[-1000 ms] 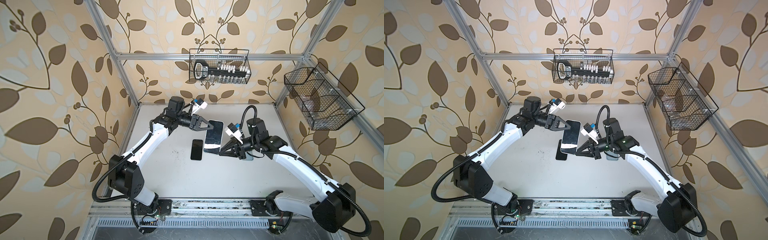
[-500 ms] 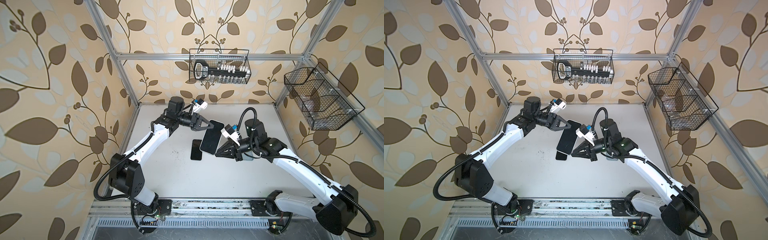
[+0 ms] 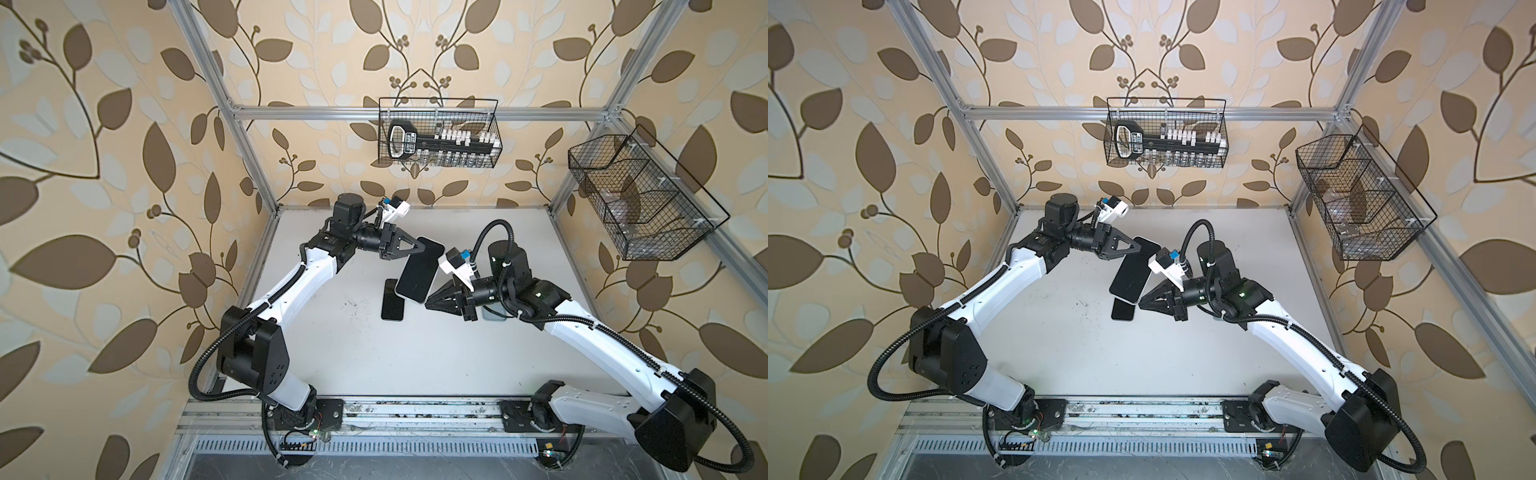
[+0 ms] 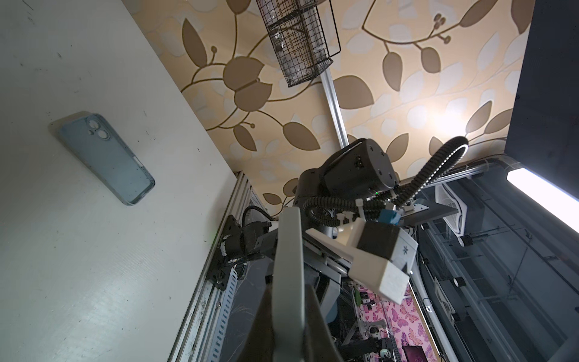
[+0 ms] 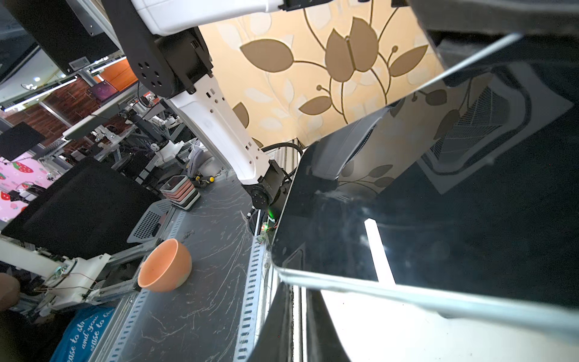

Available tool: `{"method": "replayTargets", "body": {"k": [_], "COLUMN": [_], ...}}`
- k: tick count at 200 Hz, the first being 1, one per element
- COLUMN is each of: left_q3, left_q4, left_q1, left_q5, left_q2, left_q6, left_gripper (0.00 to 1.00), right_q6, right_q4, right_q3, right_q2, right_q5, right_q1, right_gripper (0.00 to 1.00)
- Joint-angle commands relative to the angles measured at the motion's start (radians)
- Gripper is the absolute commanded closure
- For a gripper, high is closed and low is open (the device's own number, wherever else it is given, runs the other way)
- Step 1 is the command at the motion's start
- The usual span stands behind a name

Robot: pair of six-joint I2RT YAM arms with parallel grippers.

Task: Take the phone out of the phone case
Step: Remove the phone case from the phone.

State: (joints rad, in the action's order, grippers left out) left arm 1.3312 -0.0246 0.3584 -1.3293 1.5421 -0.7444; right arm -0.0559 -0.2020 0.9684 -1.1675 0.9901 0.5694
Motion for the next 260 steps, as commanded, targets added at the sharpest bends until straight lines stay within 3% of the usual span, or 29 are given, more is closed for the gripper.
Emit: {"method": "replayTargets", "body": {"k": [1, 65, 116, 146, 192, 224, 260], "left_q3": [0.004, 0.054, 0.068, 0.071, -0.002, -0.130, -0.265], "left_q4": [0.069, 0.044, 0.034, 0.007, 0.025, 0.181, 0.340], "left_q1": [0.001, -0.003, -0.022, -0.034, -0.041, -0.041, -0.039], "left_q5": [0.093, 0.128, 0.255, 0.351, 0.572, 0.692, 0.781], "left_q2": [-0.007, -0.010, -0.059, -0.096, -0.223, -0.290, -0.346], "left_q6": [0.045, 0.056, 0.022, 0.020, -0.051, -0.221, -0.400], "left_gripper": [1.00, 1.00, 1.00, 1.00, 1.00, 1.00, 1.00], "right_q6": [-0.012, -0.121, -0.265, -0.342, -0.568, -0.748, -0.792], "right_q4": [0.114, 0.213, 0.371, 0.436, 0.685, 0.888, 0.956], "right_q3": [-0.011, -0.134, -0.249, -0.289, -0.376, -0.434, -0.412], "right_q2": [0.030, 0.066, 0.128, 0.141, 0.135, 0.101, 0.060], "right_q5": [0.048, 0.134, 0.152, 0.104, -0.045, -0.201, -0.319], "right_q1": [-0.004, -0.086, -0.159, -0.183, -0.179, -0.149, -0.078], "right_gripper": [0.81, 0.54, 0.39, 0.14, 0.14, 0.17, 0.21]}}
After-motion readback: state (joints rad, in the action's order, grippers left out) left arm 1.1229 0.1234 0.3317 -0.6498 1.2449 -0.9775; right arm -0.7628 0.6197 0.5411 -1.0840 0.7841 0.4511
